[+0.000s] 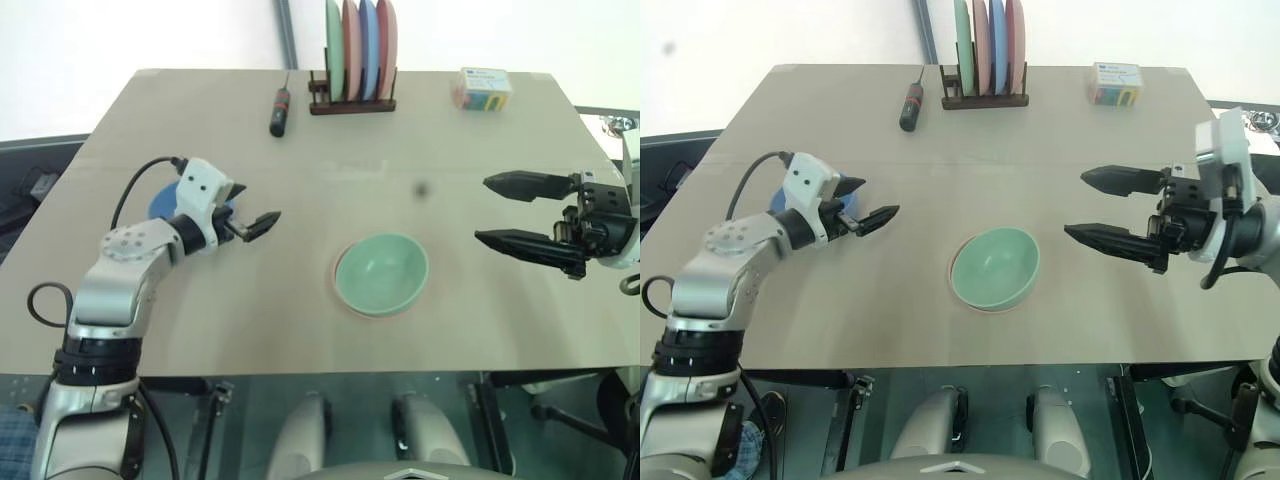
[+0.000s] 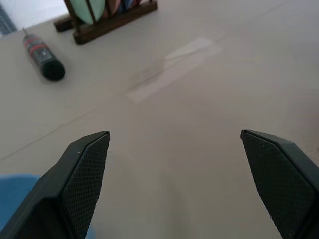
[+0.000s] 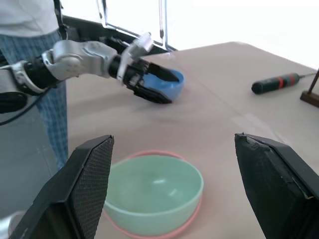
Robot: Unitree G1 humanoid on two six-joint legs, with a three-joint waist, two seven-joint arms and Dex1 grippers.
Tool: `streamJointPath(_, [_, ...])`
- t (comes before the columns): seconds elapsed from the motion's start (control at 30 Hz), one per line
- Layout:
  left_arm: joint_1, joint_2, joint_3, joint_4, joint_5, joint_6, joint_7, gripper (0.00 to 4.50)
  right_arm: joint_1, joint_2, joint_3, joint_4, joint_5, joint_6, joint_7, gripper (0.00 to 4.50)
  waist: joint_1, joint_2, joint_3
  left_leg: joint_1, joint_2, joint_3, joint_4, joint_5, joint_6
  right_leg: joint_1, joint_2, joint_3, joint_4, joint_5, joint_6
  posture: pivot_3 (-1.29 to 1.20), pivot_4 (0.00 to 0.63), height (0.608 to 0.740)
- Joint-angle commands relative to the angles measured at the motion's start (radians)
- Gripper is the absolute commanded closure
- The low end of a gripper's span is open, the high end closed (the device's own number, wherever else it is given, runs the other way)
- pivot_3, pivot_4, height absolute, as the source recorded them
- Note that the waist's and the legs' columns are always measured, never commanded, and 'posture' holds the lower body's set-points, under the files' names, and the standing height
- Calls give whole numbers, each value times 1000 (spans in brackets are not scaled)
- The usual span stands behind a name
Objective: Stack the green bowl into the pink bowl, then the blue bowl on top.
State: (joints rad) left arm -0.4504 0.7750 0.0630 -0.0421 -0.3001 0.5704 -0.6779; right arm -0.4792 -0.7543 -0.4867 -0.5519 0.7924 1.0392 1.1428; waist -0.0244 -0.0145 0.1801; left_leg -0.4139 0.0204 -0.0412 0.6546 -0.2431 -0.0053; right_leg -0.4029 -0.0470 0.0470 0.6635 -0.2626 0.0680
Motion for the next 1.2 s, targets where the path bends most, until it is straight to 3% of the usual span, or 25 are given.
streamJointPath(0.03, [-38,50,-49,42,75,2,-27,0,4,-32,-30,-37,68,-37,-42,447,1,0,0,0,0,0,0,0,0,0,0,0,0,0,0,0,150,740])
streamJointPath(0.2, [-59,69,-102,85,104,58,-75,0,32,-73,-22,-36,105,-78,-81,447,10,0,0,-1,0,0,0,0,0,0,0,0,-1,0,0,0,150,740])
streamJointPath(0.5, [-63,76,-149,215,207,5,-76,0,81,-129,-11,-24,147,-140,-122,447,11,0,0,0,0,0,1,0,0,0,0,0,0,0,0,0,150,740])
streamJointPath(0.63, [-63,78,-147,229,220,4,-85,1147,94,-142,-9,-21,167,-161,-132,379,8,0,0,1,0,1,1,0,0,0,0,1,1,0,0,0,150,740])
streamJointPath(0.77, [-59,77,-148,232,226,9,-88,2913,110,-152,-8,-15,180,-183,-132,379,8,0,0,1,0,1,1,0,0,0,0,1,1,0,0,0,150,740])
streamJointPath(0.9, [-52,73,-139,231,225,10,-95,4290,123,-160,-8,-12,189,-198,-130,379,10,1,-2,1,0,2,1,0,0,0,0,2,2,0,0,0,150,740])
streamJointPath(0.93, [-52,71,-135,229,224,6,-98,4464,126,-162,-7,-11,192,-202,-131,379,8,4,-3,1,0,2,2,0,0,0,0,2,2,0,0,0,150,740])
streamJointPath(1.1, [-92,45,-136,191,229,-39,-109,4464,145,-174,-4,-7,197,-221,-129,379,10,4,-3,2,0,4,2,0,0,0,0,5,3,0,0,0,150,740])
streamJointPath(1.2, [-117,26,-165,141,256,-168,-124,4464,149,-176,1,-4,199,-230,-132,379,16,3,-3,1,0,3,5,0,0,1,0,4,3,0,0,0,150,740])
